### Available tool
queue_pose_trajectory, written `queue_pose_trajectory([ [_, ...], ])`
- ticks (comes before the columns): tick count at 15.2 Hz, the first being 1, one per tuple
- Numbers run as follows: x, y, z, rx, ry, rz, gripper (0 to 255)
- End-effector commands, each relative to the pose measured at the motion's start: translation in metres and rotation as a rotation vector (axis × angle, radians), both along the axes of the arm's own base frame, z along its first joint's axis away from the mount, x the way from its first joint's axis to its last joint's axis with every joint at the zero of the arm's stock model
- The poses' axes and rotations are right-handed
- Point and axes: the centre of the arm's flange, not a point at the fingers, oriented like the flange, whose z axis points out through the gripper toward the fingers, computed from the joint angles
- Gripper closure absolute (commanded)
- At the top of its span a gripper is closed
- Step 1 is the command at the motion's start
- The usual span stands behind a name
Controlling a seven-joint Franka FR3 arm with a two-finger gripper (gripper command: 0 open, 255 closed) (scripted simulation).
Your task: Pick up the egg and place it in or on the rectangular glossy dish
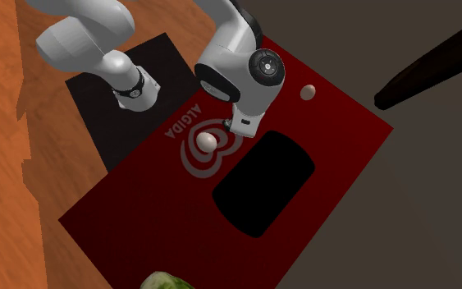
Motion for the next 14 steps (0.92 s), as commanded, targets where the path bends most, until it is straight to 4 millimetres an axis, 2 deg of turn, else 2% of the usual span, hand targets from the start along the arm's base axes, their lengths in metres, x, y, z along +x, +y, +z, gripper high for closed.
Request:
queue_pose_trajectory([
  [1,0.000,0.000,0.005,0.000,0.000,0.000,255],
  [14,0.000,0.000,0.074,0.000,0.000,0.000,255],
])
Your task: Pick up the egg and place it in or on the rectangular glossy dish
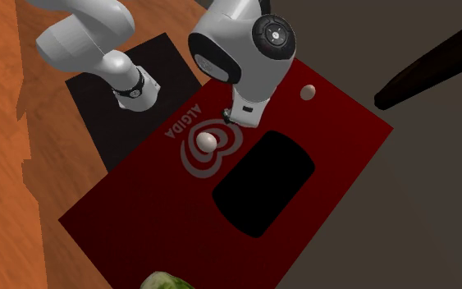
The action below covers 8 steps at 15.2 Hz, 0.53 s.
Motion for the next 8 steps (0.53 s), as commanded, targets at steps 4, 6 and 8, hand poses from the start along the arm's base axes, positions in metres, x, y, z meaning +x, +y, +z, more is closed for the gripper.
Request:
queue_pose_trajectory([
  [4,0.001,0.001,0.026,0.000,0.000,0.000,255],
  [6,0.001,0.001,0.037,0.000,0.000,0.000,255],
  [8,0.001,0.001,0.047,0.000,0.000,0.000,255],
])
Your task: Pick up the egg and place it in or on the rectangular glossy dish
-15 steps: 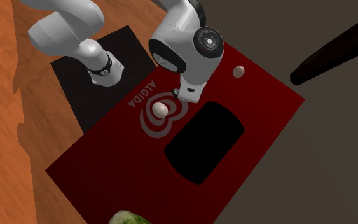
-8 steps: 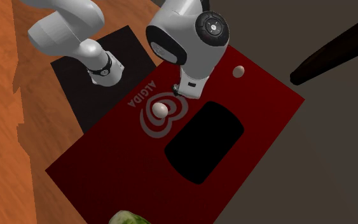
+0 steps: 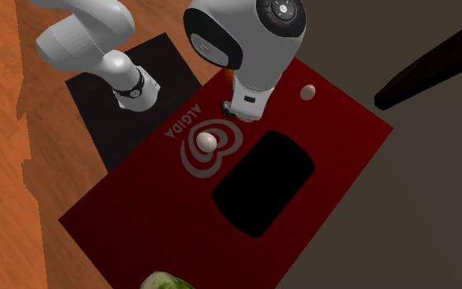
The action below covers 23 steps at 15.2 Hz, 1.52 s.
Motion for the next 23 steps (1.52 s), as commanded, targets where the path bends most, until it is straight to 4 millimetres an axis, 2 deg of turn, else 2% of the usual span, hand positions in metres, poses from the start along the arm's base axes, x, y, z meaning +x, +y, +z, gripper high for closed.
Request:
queue_pose_trajectory([
  [1,0.000,0.000,0.011,0.000,0.000,0.000,255],
  [2,0.000,0.000,0.011,0.000,0.000,0.000,255],
  [15,0.167,-0.041,0.011,0.000,0.000,0.000,255],
  [16,0.190,-0.047,0.011,0.000,0.000,0.000,255],
  [23,0.190,-0.047,-0.026,0.000,0.000,0.000,255],
])
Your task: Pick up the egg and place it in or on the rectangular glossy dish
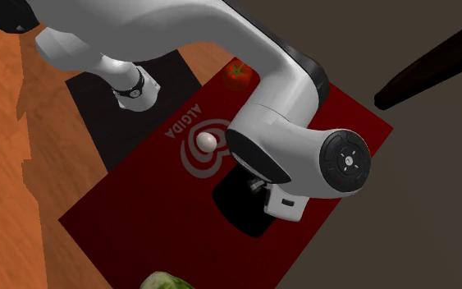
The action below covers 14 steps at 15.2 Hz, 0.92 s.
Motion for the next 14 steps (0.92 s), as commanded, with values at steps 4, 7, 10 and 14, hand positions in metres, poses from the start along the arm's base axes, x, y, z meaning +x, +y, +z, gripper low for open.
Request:
queue_pose_trajectory([
  [4,-0.001,0.001,-0.025,0.000,-0.001,0.000,255],
  [7,-0.001,0.001,-0.037,0.000,-0.001,0.000,255],
  [10,-0.001,0.001,-0.037,0.000,-0.001,0.000,255],
  [14,-0.001,0.001,-0.037,0.000,-0.001,0.000,255],
])
